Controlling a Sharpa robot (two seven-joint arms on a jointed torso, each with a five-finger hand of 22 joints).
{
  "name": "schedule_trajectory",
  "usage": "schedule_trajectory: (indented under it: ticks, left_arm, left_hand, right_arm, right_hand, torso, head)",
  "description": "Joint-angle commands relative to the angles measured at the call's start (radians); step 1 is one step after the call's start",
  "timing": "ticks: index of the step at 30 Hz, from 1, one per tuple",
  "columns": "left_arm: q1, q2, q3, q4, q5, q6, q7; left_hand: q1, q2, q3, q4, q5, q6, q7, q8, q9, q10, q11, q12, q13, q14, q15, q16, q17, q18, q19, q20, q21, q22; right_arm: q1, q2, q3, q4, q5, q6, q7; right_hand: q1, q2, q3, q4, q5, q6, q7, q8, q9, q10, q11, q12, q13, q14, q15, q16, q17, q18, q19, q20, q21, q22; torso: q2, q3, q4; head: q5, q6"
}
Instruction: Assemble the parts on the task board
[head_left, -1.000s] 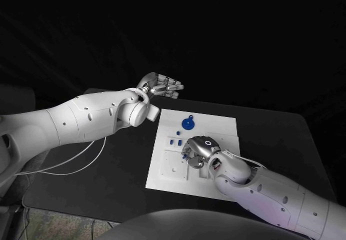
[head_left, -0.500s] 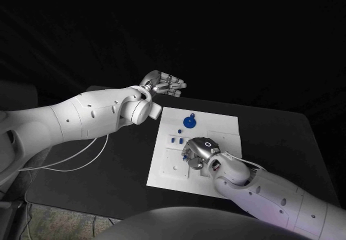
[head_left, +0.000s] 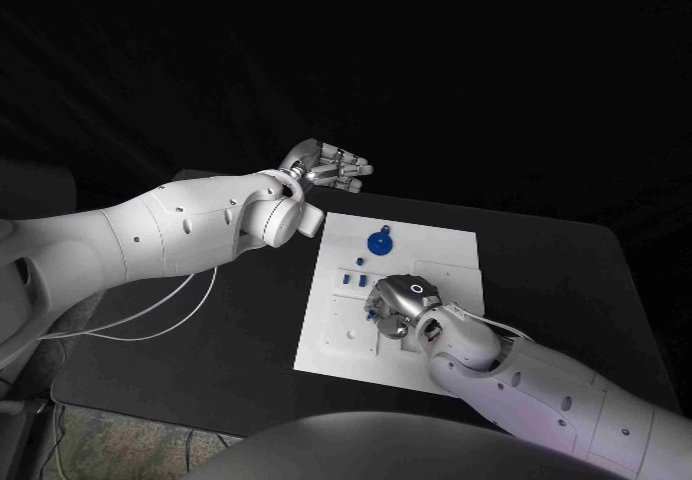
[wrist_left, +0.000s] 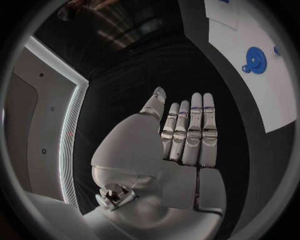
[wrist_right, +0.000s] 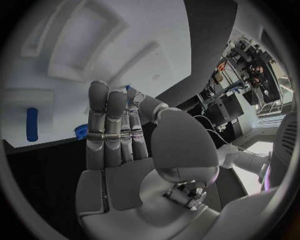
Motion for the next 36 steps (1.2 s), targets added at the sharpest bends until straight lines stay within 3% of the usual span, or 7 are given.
schedule_trajectory:
  ticks: [1, 28, 31, 36]
  left_arm:
    - [0.000, 0.002, 0.001, 0.001, -0.005, 0.002, 0.003]
    - [0.000, 0.003, 0.001, -0.003, -0.005, 0.007, -0.003]
    - [0.000, 0.003, 0.001, -0.004, -0.005, 0.008, -0.004]
    - [0.000, 0.003, 0.001, -0.004, -0.006, 0.011, -0.007]
  left_hand:
    - [0.001, 0.006, -0.002, 0.004, 0.003, -0.007, -0.001, -0.002, 0.001, -0.004, -0.002, -0.004, 0.000, -0.007, 0.001, -0.004, -0.001, 0.009, 0.006, 0.000, 0.007, -0.001]
    - [0.002, 0.006, -0.002, 0.007, 0.003, -0.009, -0.001, -0.002, 0.001, -0.005, -0.001, -0.004, 0.000, -0.008, 0.001, -0.004, -0.001, 0.009, 0.006, 0.001, 0.008, -0.005]
    - [0.002, 0.006, -0.002, 0.007, 0.003, -0.009, -0.001, -0.002, 0.001, -0.005, -0.001, -0.004, 0.000, -0.008, 0.001, -0.004, -0.001, 0.009, 0.006, 0.001, 0.008, -0.005]
    - [0.002, 0.006, -0.002, 0.007, 0.003, -0.009, -0.001, -0.002, 0.001, -0.005, -0.001, -0.004, 0.000, -0.008, 0.001, -0.004, -0.001, 0.009, 0.006, 0.001, 0.008, -0.005]
  right_arm:
    - [-0.002, 0.002, -0.003, -0.002, -0.014, 0.014, -0.002]
    - [-0.003, 0.019, -0.022, -0.017, -0.012, 0.028, -0.033]
    - [-0.003, 0.023, -0.027, -0.024, -0.006, 0.029, -0.034]
    - [-0.003, 0.027, -0.035, -0.033, 0.008, 0.020, -0.032]
  right_hand:
    - [-0.003, 0.010, 0.006, -0.004, 0.002, 0.007, 0.002, 0.005, 0.002, 0.008, 0.002, 0.004, 0.001, 0.001, -0.003, 0.003, -0.002, 0.016, 0.011, -0.002, -0.011, 0.012]
    - [-0.016, 0.005, 0.014, -0.002, 0.007, -0.002, 0.005, 0.003, 0.008, -0.001, 0.005, 0.004, 0.001, -0.002, -0.001, 0.003, -0.012, 0.017, 0.017, 0.002, -0.038, 0.048]
    - [-0.031, -0.004, -0.020, 0.009, 0.039, -0.018, 0.008, 0.004, 0.006, -0.021, 0.007, 0.004, 0.001, -0.002, 0.002, 0.004, -0.014, 0.017, 0.018, 0.006, -0.045, 0.047]
    - [-0.037, -0.018, -0.072, 0.028, 0.022, -0.065, 0.018, 0.002, -0.011, -0.059, 0.018, 0.003, -0.001, -0.003, 0.010, 0.005, -0.021, 0.017, 0.028, 0.013, -0.068, 0.036]
  torso:
    - [0.000, -0.0003, -0.0001]
    - [0.000, -0.0001, 0.0003]
    - [0.000, -0.0002, 0.0005]
    - [0.000, -0.0008, -0.0001]
  head:
    - [0.000, -0.001]
    - [0.002, -0.004]
    - [0.002, -0.003]
    - [0.002, -0.005]
